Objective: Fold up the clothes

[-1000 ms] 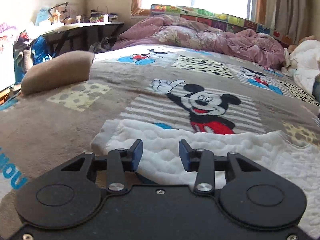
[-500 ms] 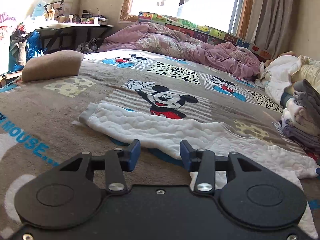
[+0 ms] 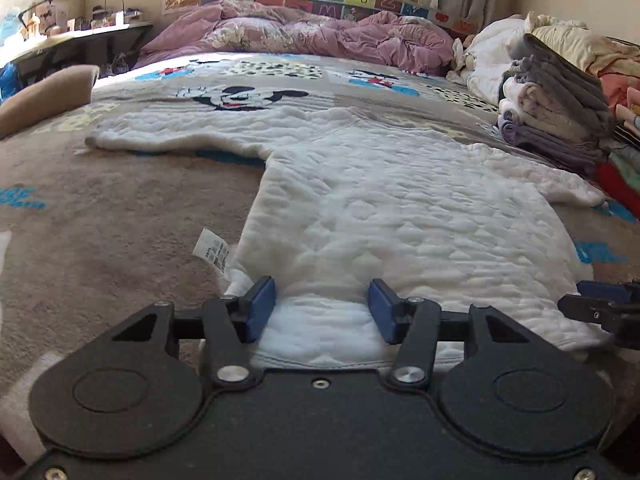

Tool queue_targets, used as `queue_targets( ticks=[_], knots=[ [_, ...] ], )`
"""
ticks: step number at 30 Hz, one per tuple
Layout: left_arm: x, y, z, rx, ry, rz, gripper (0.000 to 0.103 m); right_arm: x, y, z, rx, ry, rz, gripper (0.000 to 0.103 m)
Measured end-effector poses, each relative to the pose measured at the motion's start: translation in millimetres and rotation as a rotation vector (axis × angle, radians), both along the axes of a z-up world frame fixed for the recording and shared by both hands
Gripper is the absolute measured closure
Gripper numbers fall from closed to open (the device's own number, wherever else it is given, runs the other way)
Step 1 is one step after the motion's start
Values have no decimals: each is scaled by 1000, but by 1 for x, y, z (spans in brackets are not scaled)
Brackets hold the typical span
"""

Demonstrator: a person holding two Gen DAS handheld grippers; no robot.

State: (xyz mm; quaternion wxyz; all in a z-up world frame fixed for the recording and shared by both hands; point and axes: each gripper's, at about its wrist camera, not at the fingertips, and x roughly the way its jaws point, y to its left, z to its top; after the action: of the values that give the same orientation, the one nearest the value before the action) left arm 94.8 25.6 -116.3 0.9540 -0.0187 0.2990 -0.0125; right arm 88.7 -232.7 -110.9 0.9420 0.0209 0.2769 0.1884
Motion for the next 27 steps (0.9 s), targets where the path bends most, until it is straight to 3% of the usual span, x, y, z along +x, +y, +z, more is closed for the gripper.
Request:
queue_targets(
  ticks=[2, 3, 5, 6, 7, 9, 13, 16, 20, 23, 27],
  knots=[
    [-7, -3, 11, 1, -20, 13, 51, -7, 13, 1, -86, 9, 1, 56],
    [-12, -3, 16, -5, -52, 20, 51, -11, 14, 8, -74, -2, -3, 56],
    [-14, 1, 14, 17, 3, 42, 50, -19, 11, 14, -51, -11, -25, 57],
    [-11, 4, 7, 17, 49, 36, 50, -18, 11, 9, -62, 33, -35, 57],
    [-11, 6, 2, 18, 61, 21, 48, -19, 12, 3, -57, 67, -35, 56],
    [-15, 9, 9, -8, 37, 31, 48, -25, 11, 8, -52, 51, -45, 57],
    [-23, 17, 22, -68, -24, 66, 48, -40, -2, 26, 39, -10, -168, 54],
    [-23, 23, 26, -115, -40, 88, 47, -43, -24, 22, 163, 34, -276, 52],
    [-20, 29, 27, -159, -47, 96, 38, -37, -33, 3, 204, 80, -288, 52],
    [-17, 24, 24, -164, -31, 76, 37, -35, -37, -6, 240, 89, -289, 51],
    [-5, 2, 33, -159, 10, -22, 37, -30, -41, -11, 280, 92, -285, 51]
  ],
)
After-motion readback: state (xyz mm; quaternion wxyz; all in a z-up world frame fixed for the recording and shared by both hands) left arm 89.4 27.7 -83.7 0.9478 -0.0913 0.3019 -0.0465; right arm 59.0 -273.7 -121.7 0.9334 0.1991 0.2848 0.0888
